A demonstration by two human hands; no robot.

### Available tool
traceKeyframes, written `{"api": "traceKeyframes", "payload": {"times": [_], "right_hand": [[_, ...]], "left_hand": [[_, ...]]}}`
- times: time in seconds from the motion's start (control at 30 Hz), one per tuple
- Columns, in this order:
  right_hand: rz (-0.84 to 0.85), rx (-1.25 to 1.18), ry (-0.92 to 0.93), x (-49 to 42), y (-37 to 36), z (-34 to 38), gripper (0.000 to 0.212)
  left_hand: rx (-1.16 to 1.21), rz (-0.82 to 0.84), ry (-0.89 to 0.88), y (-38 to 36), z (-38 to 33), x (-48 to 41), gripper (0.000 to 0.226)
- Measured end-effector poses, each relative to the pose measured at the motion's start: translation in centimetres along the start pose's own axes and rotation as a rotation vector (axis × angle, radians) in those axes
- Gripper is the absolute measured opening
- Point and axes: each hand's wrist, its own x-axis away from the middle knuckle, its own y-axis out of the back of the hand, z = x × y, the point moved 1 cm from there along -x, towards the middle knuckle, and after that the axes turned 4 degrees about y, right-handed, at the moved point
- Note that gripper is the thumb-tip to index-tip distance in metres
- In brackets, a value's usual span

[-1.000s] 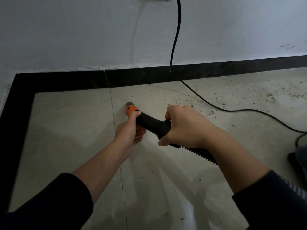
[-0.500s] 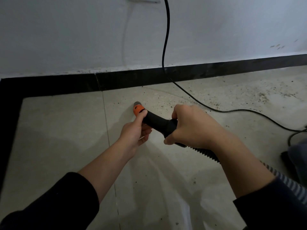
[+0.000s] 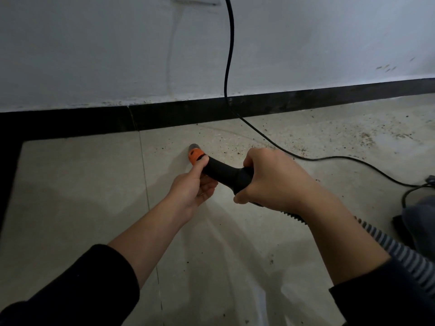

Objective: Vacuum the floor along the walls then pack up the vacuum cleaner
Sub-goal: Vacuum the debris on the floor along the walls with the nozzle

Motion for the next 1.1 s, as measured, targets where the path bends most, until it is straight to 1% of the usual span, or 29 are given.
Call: {"api": "traceKeyframes", "payload": {"times": [0.27,0.4,0.57,0.67,0.83,1.1], "right_hand": [[-0.051,0.001,0.068,-0.2,-0.7,0.2,0.04],[-0.073,0.06,0.121,0.2,-1.6,0.7,0.037],[-0.162,0.191,0.204,1.1,-2.6,1.3,0.034],[-0.17,0.248,0.215,1.7,-2.7,1.1,0.035],[-0.236,0.272,0.195,2.2,-2.6,0.6,0.046],[-0.341,0.243,0.223,2.2,-3.7,0.2,0.042]], "left_hand": [[0.067,0.033,0.013,0.5,-0.6,0.0,0.041],[0.069,0.011,-0.008,1.2,-0.8,-0.2,0.046],[0.044,-0.014,-0.015,1.4,-0.8,-0.4,0.047],[0.042,-0.003,-0.003,0.9,-0.8,-0.3,0.046],[0.045,0.016,0.019,-0.2,-0.6,-0.1,0.045],[0.077,0.047,0.054,0.6,-0.9,0.1,0.045]]}}
